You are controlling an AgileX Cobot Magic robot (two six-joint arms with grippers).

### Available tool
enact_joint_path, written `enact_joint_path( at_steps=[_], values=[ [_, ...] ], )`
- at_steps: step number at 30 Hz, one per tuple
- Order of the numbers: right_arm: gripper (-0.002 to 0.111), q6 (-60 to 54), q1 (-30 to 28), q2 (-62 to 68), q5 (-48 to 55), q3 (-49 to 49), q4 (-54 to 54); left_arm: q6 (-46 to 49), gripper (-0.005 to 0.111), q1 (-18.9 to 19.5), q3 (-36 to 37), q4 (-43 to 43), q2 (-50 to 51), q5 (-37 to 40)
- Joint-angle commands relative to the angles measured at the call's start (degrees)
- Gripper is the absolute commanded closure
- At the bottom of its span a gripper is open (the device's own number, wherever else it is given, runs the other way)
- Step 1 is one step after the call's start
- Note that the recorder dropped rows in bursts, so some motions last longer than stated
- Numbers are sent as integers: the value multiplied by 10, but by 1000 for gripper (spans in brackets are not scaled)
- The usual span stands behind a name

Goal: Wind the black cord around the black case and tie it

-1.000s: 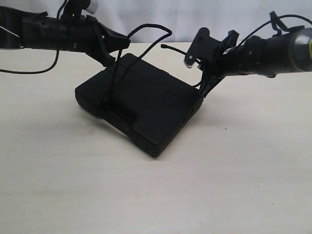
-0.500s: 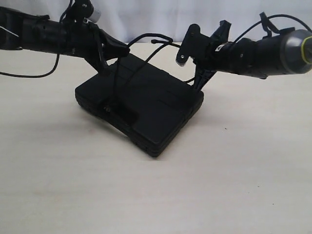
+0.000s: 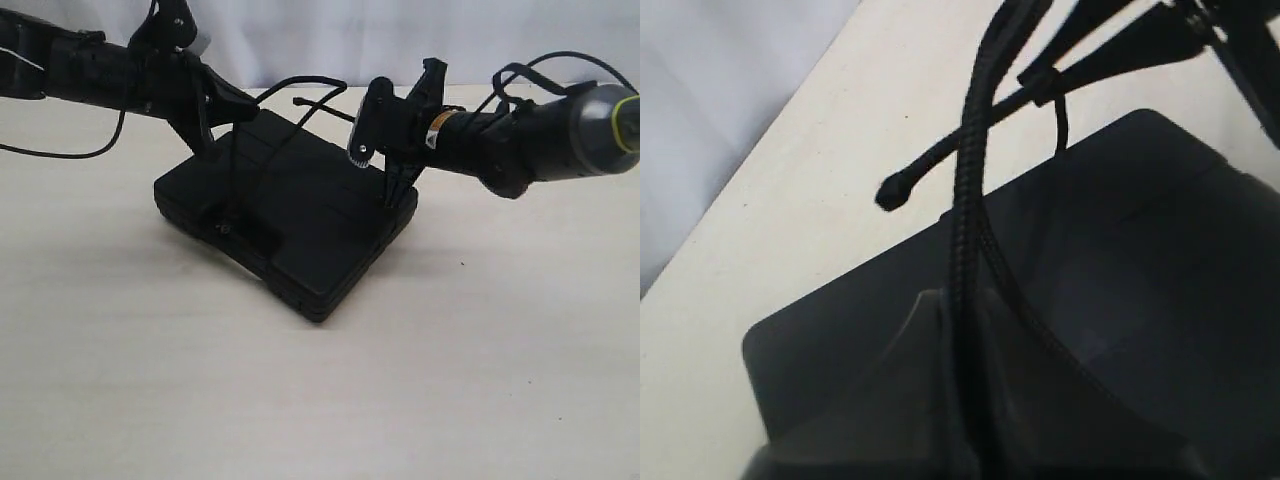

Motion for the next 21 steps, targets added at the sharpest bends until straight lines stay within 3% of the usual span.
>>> enact_joint_path(
  at_steps=[1, 4, 8, 14, 16, 18, 21],
  values=[
    [104, 129, 1, -3, -85, 18, -156, 18, 107, 23, -33, 12, 26, 48],
    [104, 183, 0, -3, -118, 18, -231, 18, 107, 33, -54, 15, 49, 88],
    [104, 163, -15, -3, -124, 13, -173, 18, 107, 42, -71, 30, 74, 114],
    [104, 182, -95, -3, -139, 11, -152, 18, 107, 70, -103, 43, 78, 277],
    [104, 205, -118, -3, -148, 11, -164, 18, 107, 76, -111, 46, 79, 277],
    [104, 237, -136, -3, -148, 11, -203, 18, 107, 76, -113, 71, 80, 277],
    [104, 274, -139, -3, -153, 11, -371, 18, 107, 62, -113, 141, 98, 277]
  ],
)
